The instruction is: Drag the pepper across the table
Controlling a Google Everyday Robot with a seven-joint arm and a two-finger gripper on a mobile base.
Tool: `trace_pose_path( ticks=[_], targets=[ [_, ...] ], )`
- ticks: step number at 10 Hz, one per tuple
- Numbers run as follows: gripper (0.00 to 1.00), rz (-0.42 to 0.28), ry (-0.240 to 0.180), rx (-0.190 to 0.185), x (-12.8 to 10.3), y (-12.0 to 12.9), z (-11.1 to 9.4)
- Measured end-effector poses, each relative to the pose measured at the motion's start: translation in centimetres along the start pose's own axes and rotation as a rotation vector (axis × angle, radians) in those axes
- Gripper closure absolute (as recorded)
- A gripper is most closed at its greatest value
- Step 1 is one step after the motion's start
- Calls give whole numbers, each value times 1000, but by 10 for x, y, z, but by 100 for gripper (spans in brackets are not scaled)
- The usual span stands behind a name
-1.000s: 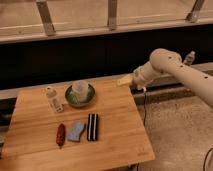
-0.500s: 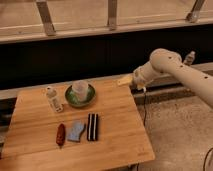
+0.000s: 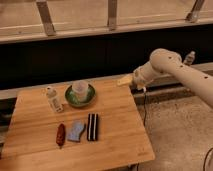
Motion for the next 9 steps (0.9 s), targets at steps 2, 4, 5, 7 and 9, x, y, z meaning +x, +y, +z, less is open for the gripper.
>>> trace_pose_path(
  ticks=[2,4,5,7,9],
  targets=[
    [20,-10,6,-10,1,3,1],
    [20,-62,36,-23,3,21,12],
    [20,-113,60,-29,6,45,24],
    [20,-215,106,-25,20,97,49],
    [20,-289,170,-22,48,141,76]
  ],
)
